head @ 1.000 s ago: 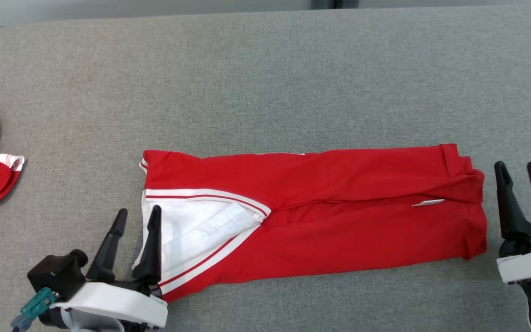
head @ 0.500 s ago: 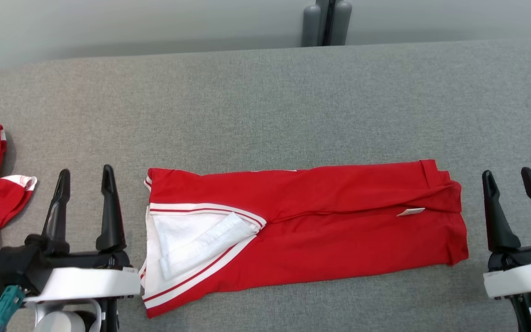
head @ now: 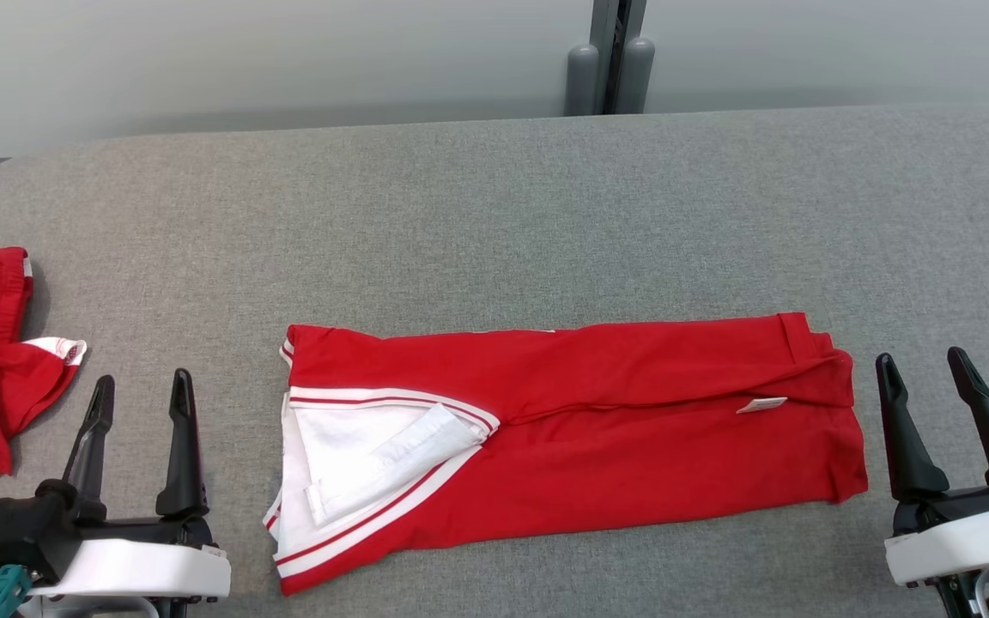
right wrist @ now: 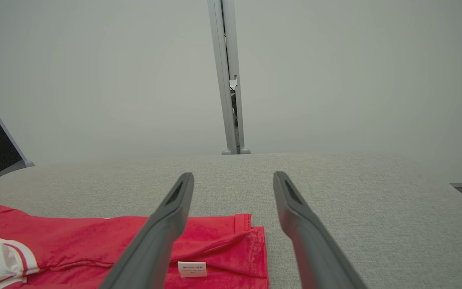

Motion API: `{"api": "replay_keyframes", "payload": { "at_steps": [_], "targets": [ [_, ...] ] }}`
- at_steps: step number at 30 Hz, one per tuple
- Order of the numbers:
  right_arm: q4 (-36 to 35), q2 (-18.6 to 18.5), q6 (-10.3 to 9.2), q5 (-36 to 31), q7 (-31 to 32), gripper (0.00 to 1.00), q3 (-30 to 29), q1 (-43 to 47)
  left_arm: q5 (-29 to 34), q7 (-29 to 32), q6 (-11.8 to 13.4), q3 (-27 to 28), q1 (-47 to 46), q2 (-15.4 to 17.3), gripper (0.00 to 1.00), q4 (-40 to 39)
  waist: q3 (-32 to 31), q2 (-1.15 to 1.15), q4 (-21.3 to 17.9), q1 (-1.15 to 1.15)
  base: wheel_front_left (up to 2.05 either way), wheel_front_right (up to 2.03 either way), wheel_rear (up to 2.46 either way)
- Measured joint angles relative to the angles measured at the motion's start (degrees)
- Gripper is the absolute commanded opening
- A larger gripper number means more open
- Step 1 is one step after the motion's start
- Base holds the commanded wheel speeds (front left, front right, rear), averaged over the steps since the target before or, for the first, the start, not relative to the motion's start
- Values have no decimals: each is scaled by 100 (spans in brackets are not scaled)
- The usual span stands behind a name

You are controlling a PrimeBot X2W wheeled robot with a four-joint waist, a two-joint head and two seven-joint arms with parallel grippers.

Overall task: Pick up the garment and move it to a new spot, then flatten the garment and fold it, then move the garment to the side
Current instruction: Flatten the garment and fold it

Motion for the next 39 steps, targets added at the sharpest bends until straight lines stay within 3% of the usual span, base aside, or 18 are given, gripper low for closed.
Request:
{"api": "replay_keyframes", "payload": {
  "at_steps": [15,23,32,38,39],
  "targets": [
    [253,65,0,-87,-55,100,-318,-64,109,0,-194,19,-136,-81,100,165,102,0,101,0,0,0,0],
    [1443,-138,0,34,-166,100,-318,-610,190,0,-287,-109,-476,-192,100,181,378,0,279,0,0,0,0],
    [3012,-144,0,437,-259,100,99,-1188,271,0,-407,-158,-660,-364,100,335,592,0,485,0,0,0,0],
    [3513,-118,-1,856,-439,100,414,-1315,343,0,-497,-73,-690,-432,100,380,673,0,495,0,0,0,0],
    [3567,-118,-1,935,-459,83,467,-1345,355,0,-499,-53,-697,-436,100,386,684,0,484,0,0,0,0]
  ]
}}
